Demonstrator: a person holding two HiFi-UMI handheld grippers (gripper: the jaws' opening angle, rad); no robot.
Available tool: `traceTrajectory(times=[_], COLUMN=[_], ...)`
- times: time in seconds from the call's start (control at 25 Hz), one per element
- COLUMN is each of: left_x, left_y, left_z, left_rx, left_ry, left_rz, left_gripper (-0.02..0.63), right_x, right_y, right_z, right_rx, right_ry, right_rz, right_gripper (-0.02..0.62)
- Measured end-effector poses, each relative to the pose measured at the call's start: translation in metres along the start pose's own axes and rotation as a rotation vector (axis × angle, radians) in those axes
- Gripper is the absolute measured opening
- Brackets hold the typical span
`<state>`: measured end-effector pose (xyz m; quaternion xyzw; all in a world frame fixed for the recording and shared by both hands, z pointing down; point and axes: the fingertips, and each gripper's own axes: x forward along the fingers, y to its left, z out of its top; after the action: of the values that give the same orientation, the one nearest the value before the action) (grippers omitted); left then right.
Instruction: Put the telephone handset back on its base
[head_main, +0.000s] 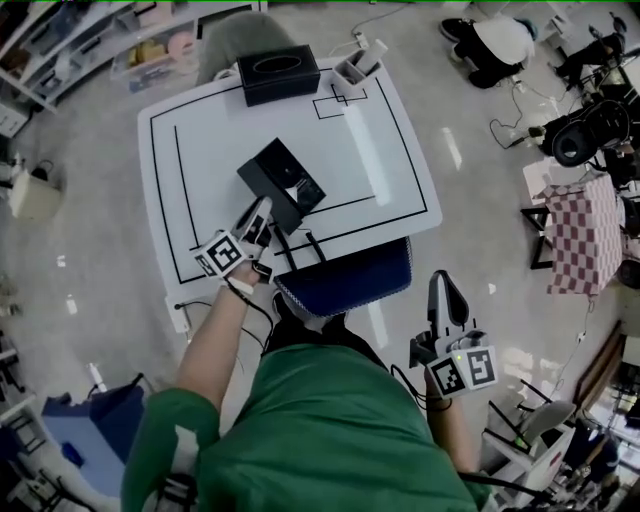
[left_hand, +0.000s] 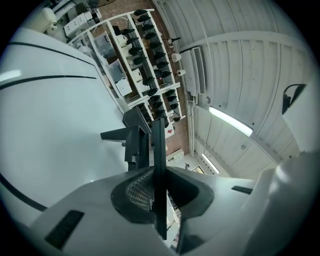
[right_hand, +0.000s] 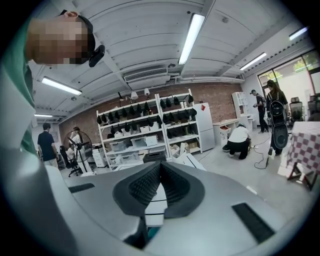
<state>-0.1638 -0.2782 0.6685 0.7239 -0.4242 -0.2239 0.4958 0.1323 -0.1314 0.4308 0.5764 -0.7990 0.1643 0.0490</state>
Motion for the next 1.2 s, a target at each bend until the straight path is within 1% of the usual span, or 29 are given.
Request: traceTrajectory(times=[0.12,0.24,0.4,0.6,0.72,0.92,1.0,1.2], left_x=[0.005,0.009,0.012,0.019,0.018,0.018,0.019,0.011], left_y=[0.002,0.006,0.013,0.019,0.022,0.027,0.029,0.026], left_z=[-0.002,-0.002,-0.007,-0.007,-0.009,-0.007,-0.007,-0.001], left_rx=[-0.006,-0.012,-0.031,-0.034,-0.004,0.106,0.116,0.12], left_ry=[-0.007,-0.01,-0.026,-0.057,-0.039,0.034,0.049,0.036], left_rz=[-0.012,-0.015,0.016,0.047,0.082,0.166,0.186,0.202], left_gripper=[0.081,0.081,0.081,0.081,0.081,0.101,0.129,0.149], right_x=[0.001,0.009,0.012,0.013,0.01,0.009,0.01,0.008], right_y=[0.005,0.015,0.028,0.031,0.031,0.029,0.027,0.026], right_z=[-0.002,-0.005,-0.004,-0.004,-0.005,-0.005,-0.006,-0.008], right_rx=[-0.007,-0.013,-0.025,-0.035,-0.028,-0.013,-0.003,0.004], right_ry=[0.006,0.016,0.035,0.033,0.035,0.026,0.024,0.015], right_rz=[-0.005,0.008,0.031,0.043,0.047,0.064,0.071,0.099], right_gripper=[0.023,0.023,0.023,0.023,0.023,0.023,0.023,0.023])
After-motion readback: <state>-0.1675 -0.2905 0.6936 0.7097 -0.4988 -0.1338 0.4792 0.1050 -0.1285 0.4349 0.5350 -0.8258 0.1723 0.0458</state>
